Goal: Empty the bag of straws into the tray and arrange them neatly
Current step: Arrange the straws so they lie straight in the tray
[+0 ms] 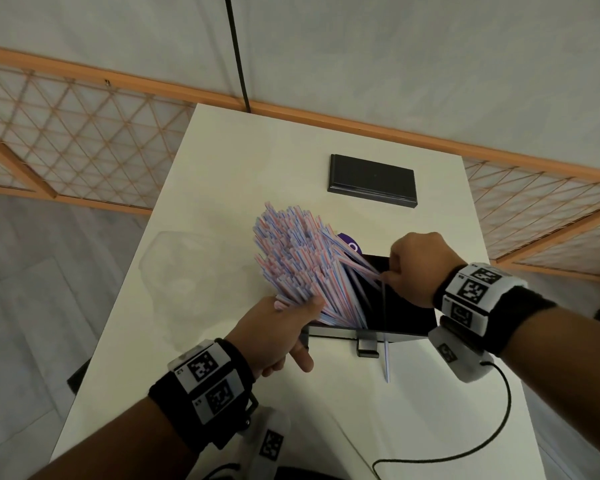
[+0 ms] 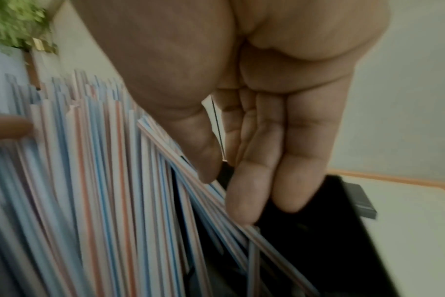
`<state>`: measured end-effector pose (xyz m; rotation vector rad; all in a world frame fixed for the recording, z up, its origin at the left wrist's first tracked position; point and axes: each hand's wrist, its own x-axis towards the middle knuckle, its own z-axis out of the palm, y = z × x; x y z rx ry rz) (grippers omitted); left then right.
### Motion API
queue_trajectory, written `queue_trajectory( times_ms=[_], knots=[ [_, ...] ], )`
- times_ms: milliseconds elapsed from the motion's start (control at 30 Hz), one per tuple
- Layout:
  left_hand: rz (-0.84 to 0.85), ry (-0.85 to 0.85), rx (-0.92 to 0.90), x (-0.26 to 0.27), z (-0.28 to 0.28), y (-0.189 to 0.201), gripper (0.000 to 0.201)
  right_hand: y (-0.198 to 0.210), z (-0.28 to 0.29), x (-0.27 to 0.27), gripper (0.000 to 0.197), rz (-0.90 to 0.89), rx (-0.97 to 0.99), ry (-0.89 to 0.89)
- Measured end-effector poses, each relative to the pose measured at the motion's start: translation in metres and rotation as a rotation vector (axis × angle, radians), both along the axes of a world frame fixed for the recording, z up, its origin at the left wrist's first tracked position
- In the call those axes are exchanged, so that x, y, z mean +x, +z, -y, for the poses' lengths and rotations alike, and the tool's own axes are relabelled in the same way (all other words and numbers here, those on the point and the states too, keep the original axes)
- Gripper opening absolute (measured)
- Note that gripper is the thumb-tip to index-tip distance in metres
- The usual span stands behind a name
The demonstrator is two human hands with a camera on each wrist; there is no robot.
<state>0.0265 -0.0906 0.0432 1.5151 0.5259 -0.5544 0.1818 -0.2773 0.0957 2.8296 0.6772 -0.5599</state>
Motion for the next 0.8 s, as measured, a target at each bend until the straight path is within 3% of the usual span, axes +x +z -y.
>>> queue_trajectory(
  times_ms=[100,200,333,600,800],
  knots=[
    [-0.004,0.005,-0.007,0.000,0.000,-0.001,0.049,-0.008,0.006,-0.004,0.025,-0.152,-0.098,-0.056],
    [-0.015,0.007,-0.005,0.001,0.000,-0.002,0.051,-0.024,-0.001,-0.009,0.023,-0.333,-0.150,-0.003],
    [-0.024,0.005,-0.004,0.001,-0.001,-0.004,0.051,-0.043,-0.005,-0.011,0.028,-0.400,-0.239,0.031],
    [-0.029,-0.014,-0.019,0.001,-0.003,-0.004,0.055,-0.015,-0.006,-0.021,0.029,-0.252,-0.019,0.222],
    [-0.022,-0.038,0.008,-0.001,-0.003,-0.001,0.071,-0.010,-0.014,-0.016,0.038,-0.182,-0.028,0.302]
  ],
)
